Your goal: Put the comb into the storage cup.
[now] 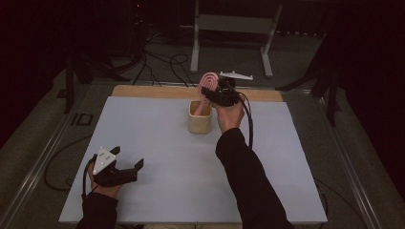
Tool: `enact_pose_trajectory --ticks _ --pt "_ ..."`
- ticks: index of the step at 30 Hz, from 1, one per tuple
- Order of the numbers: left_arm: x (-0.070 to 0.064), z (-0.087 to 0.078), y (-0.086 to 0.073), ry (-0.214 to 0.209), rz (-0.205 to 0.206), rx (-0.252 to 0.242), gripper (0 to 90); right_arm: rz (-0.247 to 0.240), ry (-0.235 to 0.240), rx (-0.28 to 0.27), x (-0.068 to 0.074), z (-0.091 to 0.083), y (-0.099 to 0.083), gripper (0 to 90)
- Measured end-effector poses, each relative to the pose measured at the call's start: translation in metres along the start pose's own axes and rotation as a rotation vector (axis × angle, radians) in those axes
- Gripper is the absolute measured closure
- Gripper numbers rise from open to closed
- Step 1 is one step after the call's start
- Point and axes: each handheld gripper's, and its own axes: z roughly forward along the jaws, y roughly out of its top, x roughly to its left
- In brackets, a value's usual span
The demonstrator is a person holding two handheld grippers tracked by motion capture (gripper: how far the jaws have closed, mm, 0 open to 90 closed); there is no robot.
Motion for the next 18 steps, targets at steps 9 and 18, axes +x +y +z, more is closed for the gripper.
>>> enact_pose_trajectory --ticks 9,18 --pt "0.0000 0.0000 0.0000 0.000 0.002 0.002 1.6 -0.013 -0.013 0.017 0.0014 0.0039 -0.0038 63.6" --pt "0.0001 -0.0001 0.0000 0.000 -0.001 -0.001 1.7 -0.020 -0.020 0.025 0.0011 0.0087 -0.0075 63.6"
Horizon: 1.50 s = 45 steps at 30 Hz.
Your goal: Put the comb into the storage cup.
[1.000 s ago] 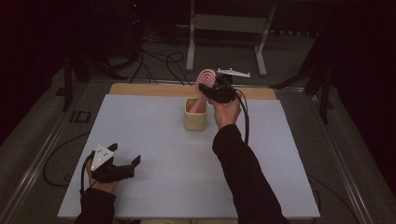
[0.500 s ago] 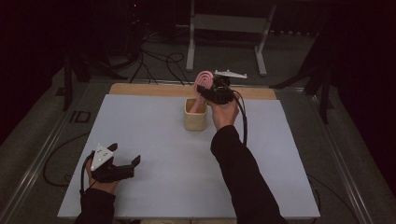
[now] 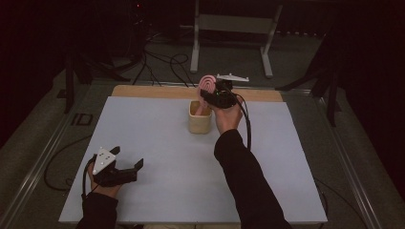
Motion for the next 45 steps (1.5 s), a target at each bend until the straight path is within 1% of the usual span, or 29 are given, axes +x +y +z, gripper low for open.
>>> enact_pose_trajectory --ticks 8,13,23,27,28,34,37,42,45 --pt "0.000 0.000 0.000 0.000 0.000 0.000 1.6 0.004 0.001 0.005 0.000 0.003 -0.001 63.6" --pt "0.000 0.000 0.000 0.000 0.000 0.001 1.7 -0.004 -0.003 0.015 0.001 0.006 -0.003 63.6" --pt "0.000 0.000 0.000 0.000 -0.001 0.001 1.7 0.013 -0.007 0.027 -0.001 0.010 -0.009 63.5" --pt "0.000 0.000 0.000 0.000 0.000 0.002 1.7 0.011 -0.010 0.031 0.000 0.011 -0.011 63.2" --pt "0.000 0.001 0.000 -0.002 0.000 0.003 1.7 0.013 -0.018 0.036 0.001 0.013 -0.013 63.2" --pt "0.000 0.001 0.000 -0.001 -0.001 0.003 1.7 0.020 -0.015 0.029 0.001 0.015 -0.014 63.1" --pt "0.000 0.001 0.000 -0.002 0.000 0.004 1.7 0.024 -0.013 0.029 -0.001 0.015 -0.014 63.1" --pt "0.000 0.001 0.000 0.000 0.000 0.002 1.7 0.045 -0.010 0.028 -0.004 0.016 -0.014 63.1" --pt "0.000 0.001 0.000 0.001 -0.001 0.002 1.7 0.047 -0.012 0.028 -0.006 0.016 -0.014 63.0"
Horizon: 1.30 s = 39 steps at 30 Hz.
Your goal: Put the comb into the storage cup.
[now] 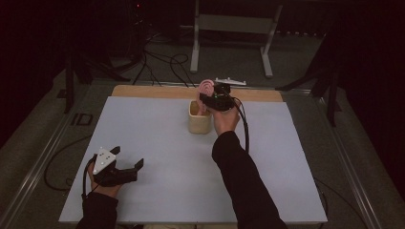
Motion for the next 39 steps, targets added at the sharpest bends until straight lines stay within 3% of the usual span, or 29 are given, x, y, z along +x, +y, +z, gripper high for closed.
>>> enact_pose_trajectory --ticks 19,39 --pt "-0.001 0.000 0.000 0.004 0.000 0.003 1.8 0.037 -0.010 -0.010 -0.012 -0.005 -0.007 62.2" --pt "0.000 0.000 0.000 0.006 0.002 0.007 1.9 0.028 -0.020 0.002 -0.018 -0.005 -0.014 58.0"
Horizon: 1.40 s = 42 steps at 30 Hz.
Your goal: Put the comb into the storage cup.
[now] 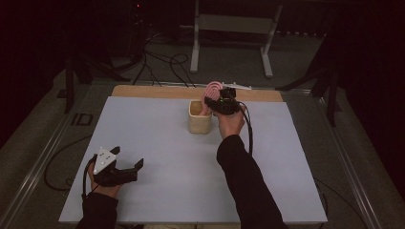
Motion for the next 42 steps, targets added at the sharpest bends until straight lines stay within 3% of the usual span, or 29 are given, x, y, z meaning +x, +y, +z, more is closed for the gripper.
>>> enact_pose_trajectory --ticks 6,14,24,30,42 --pt "0.000 0.001 0.000 -0.002 0.001 0.001 1.9 0.000 0.000 0.001 -0.001 0.000 0.000 55.4" --pt "-0.001 0.001 0.000 -0.003 -0.003 0.003 1.9 -0.037 0.016 0.006 -0.004 -0.003 -0.001 50.4" --pt "-0.001 0.002 0.000 -0.004 0.001 0.006 1.9 -0.068 0.034 0.009 -0.007 -0.015 0.000 31.8" --pt "-0.002 0.002 0.000 -0.007 0.000 0.006 1.8 -0.088 0.015 -0.002 -0.011 -0.026 -0.002 20.1" --pt "-0.003 0.002 0.000 -0.005 0.001 0.005 1.9 -0.132 -0.008 0.006 -0.015 -0.041 -0.012 11.6"
